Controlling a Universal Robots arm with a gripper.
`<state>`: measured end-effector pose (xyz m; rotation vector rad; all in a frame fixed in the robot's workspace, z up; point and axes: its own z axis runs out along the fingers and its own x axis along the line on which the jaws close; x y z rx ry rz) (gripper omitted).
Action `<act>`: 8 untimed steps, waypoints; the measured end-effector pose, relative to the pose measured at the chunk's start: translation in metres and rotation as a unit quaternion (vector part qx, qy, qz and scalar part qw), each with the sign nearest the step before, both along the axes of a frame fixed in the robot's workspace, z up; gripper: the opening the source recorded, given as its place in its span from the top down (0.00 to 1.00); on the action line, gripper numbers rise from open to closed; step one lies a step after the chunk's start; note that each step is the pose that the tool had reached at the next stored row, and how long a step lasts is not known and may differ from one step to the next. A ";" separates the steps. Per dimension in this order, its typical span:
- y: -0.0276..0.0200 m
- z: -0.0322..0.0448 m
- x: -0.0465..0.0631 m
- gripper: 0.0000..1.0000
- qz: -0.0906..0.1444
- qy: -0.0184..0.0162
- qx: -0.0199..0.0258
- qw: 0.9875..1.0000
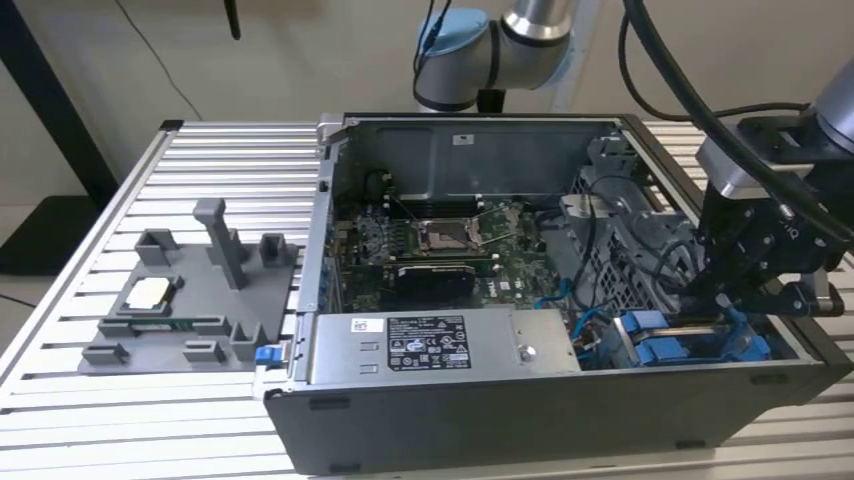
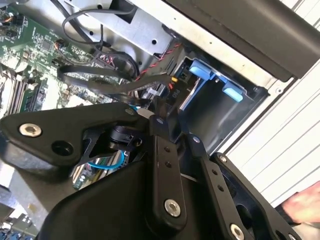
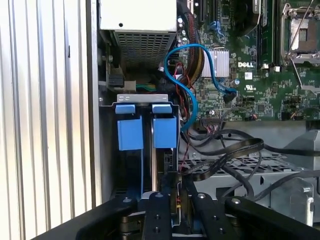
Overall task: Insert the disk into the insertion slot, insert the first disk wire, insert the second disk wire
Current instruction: 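Insert the second disk wire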
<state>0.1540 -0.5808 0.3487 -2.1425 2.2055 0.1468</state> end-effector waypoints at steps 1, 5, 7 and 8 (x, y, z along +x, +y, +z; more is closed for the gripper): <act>0.0000 0.0014 0.000 0.76 0.000 0.000 0.000 1.000; 0.0001 0.0124 0.000 0.76 0.000 0.000 0.000 1.000; 0.0001 0.0173 0.000 0.76 0.000 0.000 0.000 1.000; 0.0001 0.0192 0.000 0.76 0.000 0.000 0.000 1.000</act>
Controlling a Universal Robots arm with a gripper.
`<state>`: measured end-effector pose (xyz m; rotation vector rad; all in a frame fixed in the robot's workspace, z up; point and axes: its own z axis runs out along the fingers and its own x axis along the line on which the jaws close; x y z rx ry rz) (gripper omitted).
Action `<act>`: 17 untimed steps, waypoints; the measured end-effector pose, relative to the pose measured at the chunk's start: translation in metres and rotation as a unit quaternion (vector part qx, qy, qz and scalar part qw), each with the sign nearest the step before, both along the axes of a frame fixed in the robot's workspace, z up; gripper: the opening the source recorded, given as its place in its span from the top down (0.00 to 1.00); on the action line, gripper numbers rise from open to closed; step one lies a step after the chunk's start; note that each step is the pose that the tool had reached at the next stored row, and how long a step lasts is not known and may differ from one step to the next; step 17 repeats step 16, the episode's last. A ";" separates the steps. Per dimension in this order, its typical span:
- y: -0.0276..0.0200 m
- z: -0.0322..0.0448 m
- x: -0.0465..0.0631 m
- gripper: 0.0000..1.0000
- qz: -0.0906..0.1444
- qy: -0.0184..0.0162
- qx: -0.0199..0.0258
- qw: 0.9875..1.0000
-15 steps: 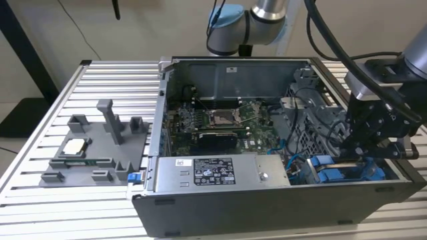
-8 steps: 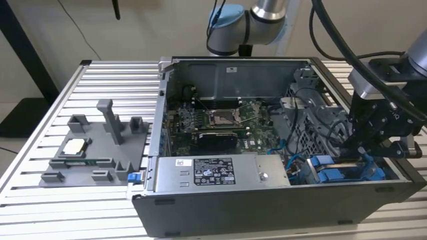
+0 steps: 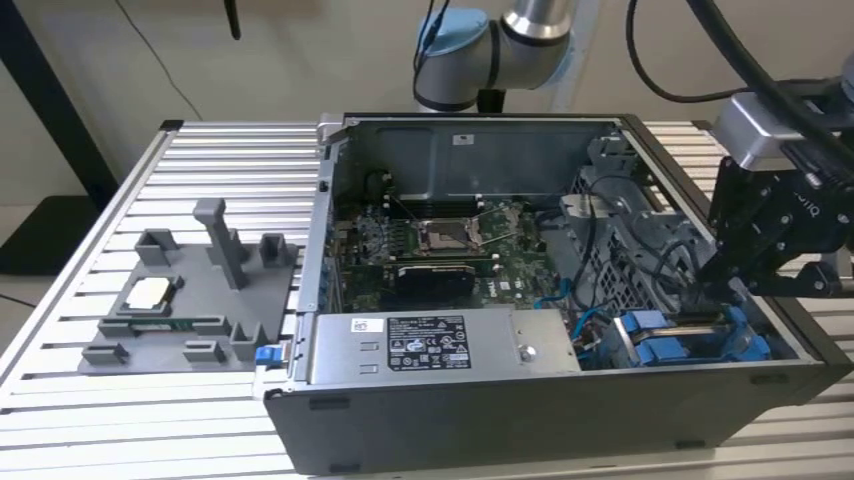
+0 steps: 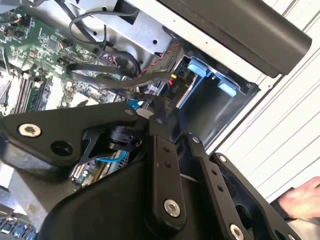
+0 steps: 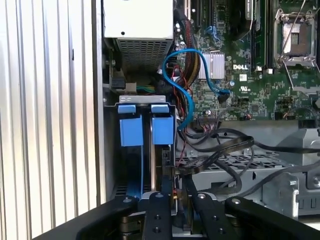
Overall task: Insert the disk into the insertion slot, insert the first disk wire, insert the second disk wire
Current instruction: 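Insert the second disk wire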
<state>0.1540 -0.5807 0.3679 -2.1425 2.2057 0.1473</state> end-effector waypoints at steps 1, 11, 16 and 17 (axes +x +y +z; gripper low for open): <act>0.0000 0.0018 0.000 0.76 0.000 0.000 0.000 1.000; 0.0000 0.0165 0.000 0.76 0.000 0.000 0.000 1.000; 0.0000 0.0167 0.000 0.76 0.000 0.000 0.000 1.000; 0.0000 0.0167 0.000 0.76 0.000 0.000 0.000 1.000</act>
